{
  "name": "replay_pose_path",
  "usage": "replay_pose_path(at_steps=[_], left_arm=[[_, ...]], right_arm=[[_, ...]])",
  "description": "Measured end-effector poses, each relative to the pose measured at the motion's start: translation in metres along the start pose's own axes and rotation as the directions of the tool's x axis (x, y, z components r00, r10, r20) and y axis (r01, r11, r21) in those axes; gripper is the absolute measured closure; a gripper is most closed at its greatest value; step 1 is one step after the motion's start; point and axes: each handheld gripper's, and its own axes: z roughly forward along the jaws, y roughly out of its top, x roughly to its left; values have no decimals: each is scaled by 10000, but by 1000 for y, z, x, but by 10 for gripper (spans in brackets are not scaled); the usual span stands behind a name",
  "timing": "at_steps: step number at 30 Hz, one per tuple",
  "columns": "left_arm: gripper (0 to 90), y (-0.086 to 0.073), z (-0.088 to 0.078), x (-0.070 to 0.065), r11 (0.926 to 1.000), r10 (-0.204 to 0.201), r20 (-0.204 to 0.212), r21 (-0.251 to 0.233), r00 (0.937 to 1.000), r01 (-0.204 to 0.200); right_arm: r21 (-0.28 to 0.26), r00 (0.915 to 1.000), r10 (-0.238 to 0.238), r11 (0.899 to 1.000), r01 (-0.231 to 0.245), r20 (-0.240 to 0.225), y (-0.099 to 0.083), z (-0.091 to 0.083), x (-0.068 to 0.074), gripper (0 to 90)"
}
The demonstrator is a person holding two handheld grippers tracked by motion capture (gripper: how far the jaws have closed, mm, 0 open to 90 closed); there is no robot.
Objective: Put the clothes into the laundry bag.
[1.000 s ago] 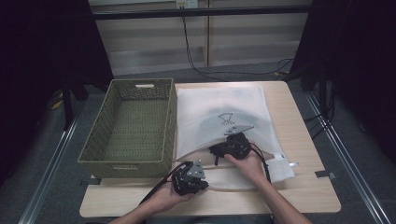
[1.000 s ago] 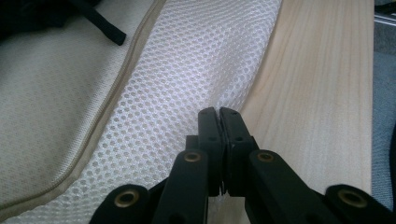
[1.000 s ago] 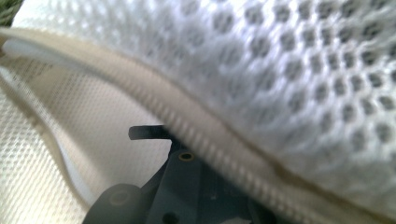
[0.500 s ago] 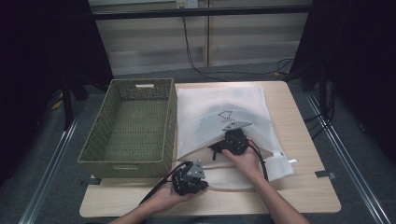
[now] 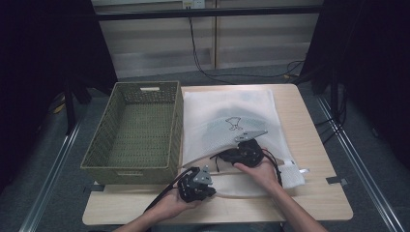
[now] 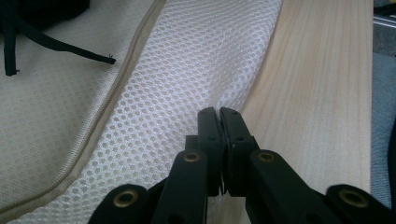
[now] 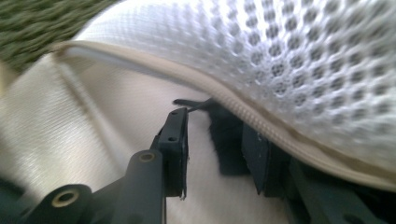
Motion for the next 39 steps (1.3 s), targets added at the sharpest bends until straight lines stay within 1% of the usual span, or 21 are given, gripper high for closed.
replay_pose_path(at_steps=[2, 5, 9, 11, 13, 16, 17, 19, 20, 22, 23, 24, 26, 28, 29, 30, 34, 35, 37, 38, 39], left_arm=[[882, 0, 0, 0, 10000, 14, -10, 20, 10000, -14], [881, 0, 0, 0, 10000, 12, -8, 18, 10000, -12], [879, 0, 0, 0, 10000, 38, 1, 37, 10000, -38], [878, 0, 0, 0, 10000, 31, 11, 35, 10000, -31], [878, 0, 0, 1, 10000, 35, 32, 2, 10000, -35], [878, 0, 0, 2, 10000, 71, 106, 27, 9999, -71], [878, 0, 0, 2, 10000, 68, 104, 24, 9999, -68], [878, 0, 0, 2, 10000, 84, 110, 38, 9999, -84], [878, 0, 0, 2, 10000, 80, 115, 38, 9999, -80], [877, 0, 0, 2, 9999, 95, 122, 37, 9999, -95], [877, 0, 0, 2, 9999, 96, 114, 33, 9999, -97], [877, 0, 0, 2, 9999, 98, 114, 33, 9999, -98], [876, 0, 0, 1, 10000, 32, 98, -24, 9999, -32], [875, 0, 0, 2, 10000, 12, 137, -62, 9999, -11], [875, -1, 0, 2, 10000, -3, 155, -68, 9999, 4], [875, -1, 1, 1, 9999, -31, 65, -167, 10000, 32], [875, -1, 1, 1, 9999, -34, 64, -138, 10000, 35], [875, -1, 1, 1, 9999, -38, 58, -141, 10000, 38], [875, -1, 1, 1, 9999, -28, 69, -145, 10000, 29], [875, -1, 1, 1, 9999, -23, 75, -166, 10000, 25], [875, -1, 1, 2, 9999, -21, 71, -171, 10000, 23]], right_arm=[[-10, 9999, -110, 9999, 109, -90, -1, -8, 2, 609], [-176, 9995, -185, 9997, 180, -243, -3, -22, 6, 600], [-590, 9995, -207, 9981, 192, -251, -6, -45, 8, 591], [-836, 9997, -163, 9964, 147, -189, -8, -56, 7, 588], [-1088, 9999, -124, 9940, 123, -4, -9, -67, 4, 583], [-1410, 9999, 9, 9900, 15, 167, -8, -75, -2, 551], [-1472, 9999, 55, 9891, -37, 121, -6, -76, -5, 534], [-1378, 10000, -77, 9904, 74, -15, -3, -71, -7, 496], [-1327, 9999, -141, 9911, 141, 8, -1, -69, -6, 472], [-1227, 9987, -504, 9912, 495, -43, 3, -60, -4, 442], [-1183, 9971, -748, 9901, 757, 122, 5, -55, -1, 400], [-1184, 9961, -872, 9891, 879, 115, 7, -51, 1, 379], [-1081, 9942, -1040, 9884, 1064, 284, 11, -42, 3, 349], [-920, 9936, -1118, 9894, 1128, 159, 13, -35, 2, 327], [-825, 9939, -1080, 9906, 1094, 215, 14, -31, 1, 324], [-735, 9936, -1117, 9909, 1128, 188, 14, -28, 0, 315], [-175, 9921, -1249, 9920, 1251, 124, 10, -14, -5, 310], [47, 9915, -1293, 9916, 1292, 137, 7, -10, -6, 328], [405, 9915, -1299, 9907, 1299, -7, 0, -3, -8, 356], [513, 9915, -1300, 9902, 1296, 57, -2, -1, -9, 397], [687, 9904, -1371, 9884, 1354, 198, -4, 1, -9, 465]])
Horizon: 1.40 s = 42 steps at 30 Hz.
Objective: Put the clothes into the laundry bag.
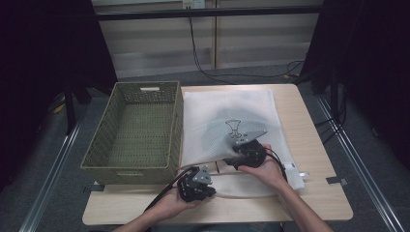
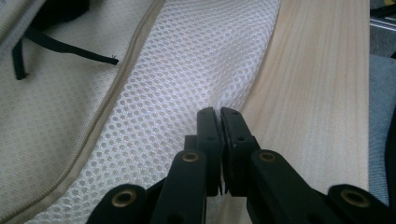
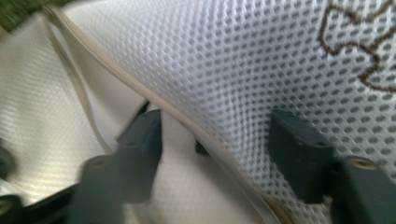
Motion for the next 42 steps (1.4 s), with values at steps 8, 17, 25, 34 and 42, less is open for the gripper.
replay_pose_path(at_steps=[8, 17, 25, 34, 42], left_arm=[[875, 0, 0, 1, 10000, 44, 32, 38, 10000, -44], [875, 0, 0, 1, 10000, 27, 66, 55, 10000, -27], [875, 1, -2, 1, 9994, 38, 52, 334, 10000, -40], [876, 1, -1, 1, 9997, -27, 66, 227, 10000, 26], [880, 2, -1, 1, 9996, -131, 111, 242, 9999, 128]], right_arm=[[371, 9978, -305, 9989, 283, 590, -1, 12, 4, 554], [166, 9996, -118, 9998, 115, 237, 1, 6, 0, 803], [-353, 9980, 100, 9993, -122, -619, 5, -14, -3, 838], [-365, 9884, 289, 9987, -348, -1492, 3, -23, -2, 872], [766, 9733, 80, 9970, 98, -2295, -5, -4, 11, 874]])
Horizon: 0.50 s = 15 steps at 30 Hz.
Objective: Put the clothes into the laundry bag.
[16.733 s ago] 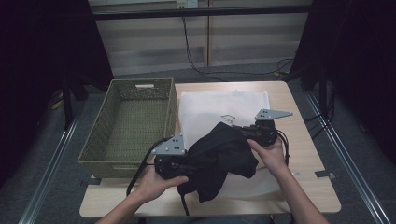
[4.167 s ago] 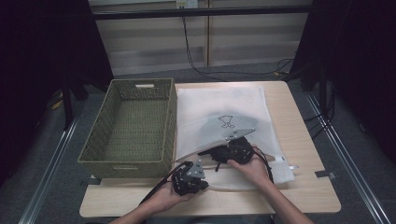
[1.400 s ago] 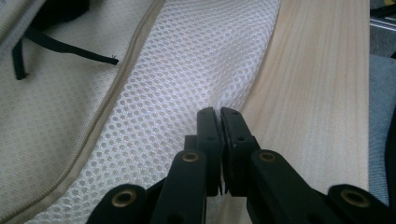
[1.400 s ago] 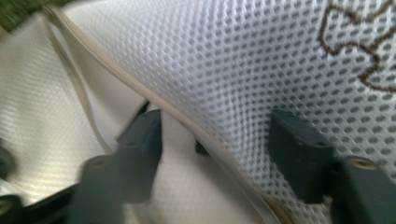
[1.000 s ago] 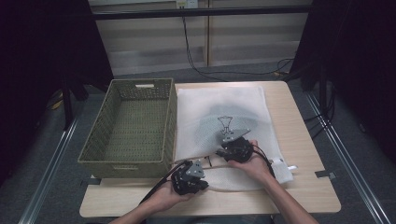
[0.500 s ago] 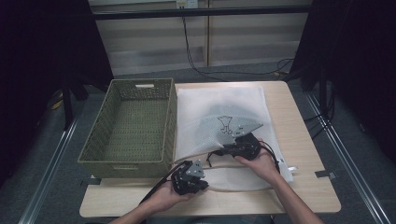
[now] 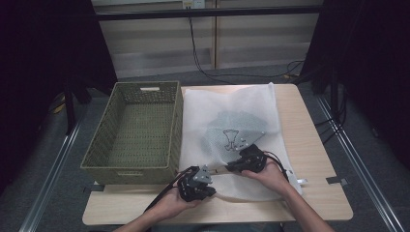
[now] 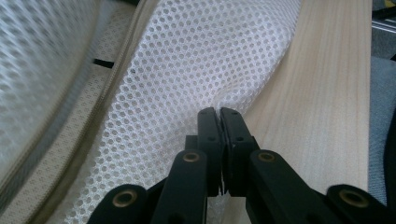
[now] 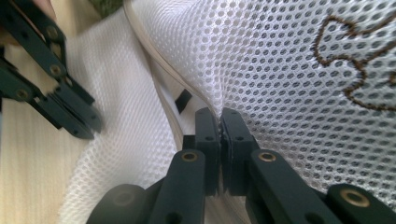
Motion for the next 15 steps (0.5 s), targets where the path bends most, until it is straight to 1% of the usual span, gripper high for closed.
replay_pose_path(at_steps=[2, 3, 4, 5, 6, 7, 9, 11, 12, 13, 15], left_arm=[[880, 0, 0, 1, 10000, 44, 110, -1, 9999, -44], [880, 0, 0, 1, 10000, 56, 101, 46, 9999, -56], [880, 0, 0, 0, 10000, 48, -24, 37, 10000, -48], [880, 0, 0, 0, 10000, 46, 2, 50, 10000, -46], [881, 0, 0, 0, 10000, 45, -1, 47, 10000, -45], [881, 0, 0, 0, 10000, 39, -42, 45, 10000, -39], [882, 0, 0, -1, 10000, -13, -147, 2, 9999, 13], [883, 0, 0, -1, 10000, -28, -140, 10, 9999, 28], [883, 0, 0, -1, 10000, -62, -107, -27, 9999, 62], [884, 0, 0, -1, 10000, -35, -142, 6, 9999, 35], [883, 0, 0, -2, 10000, -2, -160, -15, 9999, 2]], right_arm=[[120, 10000, 83, 9999, -83, 10, -1, 5, -1, 874], [226, 9998, 186, 9996, -187, 19, -1, 7, -2, 874], [282, 9996, 272, 9992, -273, 62, -2, 10, -5, 875], [290, 9990, 445, 9986, -446, 50, -2, 12, -8, 878], [140, 9981, 619, 9980, -619, -6, -2, 14, -12, 878], [62, 9974, 714, 9974, -715, 87, -2, 14, -14, 878], [-54, 9960, 792, 9969, -791, 423, 0, 16, -18, 877], [-256, 9922, 988, 9949, -971, 765, 2, 18, -22, 878], [-342, 9917, 1033, 9943, -1009, 771, 3, 19, -24, 877], [-392, 9897, 1147, 9930, -1117, 859, 3, 19, -25, 877], [-476, 9873, 1208, 9921, -1164, 1030, 5, 20, -28, 877]])
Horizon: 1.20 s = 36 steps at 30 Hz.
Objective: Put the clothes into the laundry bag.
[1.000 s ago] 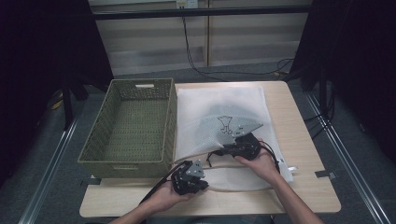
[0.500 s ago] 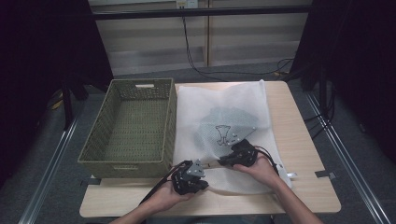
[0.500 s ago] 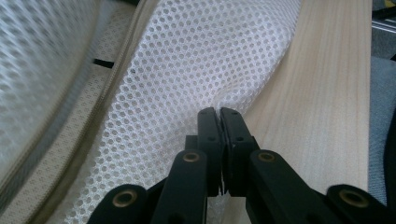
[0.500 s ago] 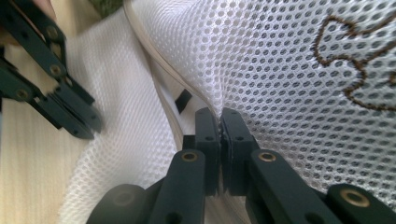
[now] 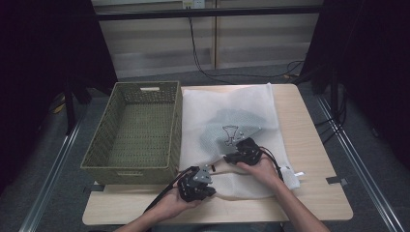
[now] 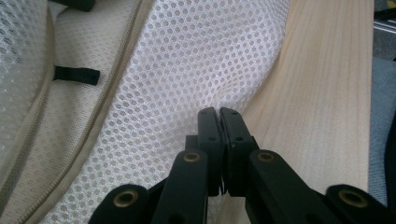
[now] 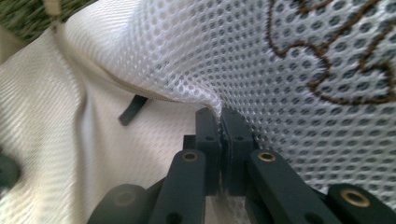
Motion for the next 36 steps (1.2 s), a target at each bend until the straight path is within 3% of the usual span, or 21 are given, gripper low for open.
replay_pose_path(at_steps=[9, 22, 26, 28, 34, 36], left_arm=[[884, 1, 0, -1, 9999, 97, -35, 28, 9999, -97], [885, 1, 0, -2, 9998, 208, -142, 76, 9997, -207], [883, 1, 0, -2, 9999, 164, -121, -5, 9998, -164], [881, 0, 0, -2, 9999, 150, -124, -12, 9998, -150], [878, 1, 0, -1, 10000, 65, -63, 18, 10000, -65], [875, 1, 1, -1, 10000, 38, -88, 9, 10000, -38]], right_arm=[[-696, 9948, 632, 9959, -577, 793, 13, 12, -18, 877], [-1202, 9714, 1232, 9877, -1002, 2029, 34, 26, -33, 878], [-1135, 9762, 1149, 9890, -950, 1840, 33, 25, -32, 878], [-921, 9820, 1109, 9910, -976, 1529, 30, 20, -30, 878], [-854, 9906, 1175, 9901, -1114, 696, 14, -5, -24, 875], [-846, 9932, 982, 9921, -927, 629, 11, -15, -20, 875]])
